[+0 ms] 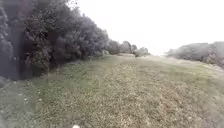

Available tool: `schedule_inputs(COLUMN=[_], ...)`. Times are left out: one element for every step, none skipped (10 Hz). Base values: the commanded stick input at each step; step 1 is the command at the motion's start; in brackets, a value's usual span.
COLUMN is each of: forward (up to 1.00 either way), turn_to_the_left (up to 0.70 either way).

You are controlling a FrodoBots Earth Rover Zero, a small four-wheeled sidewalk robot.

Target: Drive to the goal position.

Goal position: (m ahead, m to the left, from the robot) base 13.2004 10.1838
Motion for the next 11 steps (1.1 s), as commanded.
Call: schedule_inputs(forward=[0.0, 0.0, 0.7, 0.7, 0.7, 0.7, 0.7, 0.7, 0.7, 0.7, 0.7], turn_to_the_left=[0.0, 0.0, -0.06, -0.11, -0.14, -0.14, -0.14, -0.14, -0.14, -0.14, -0.14])
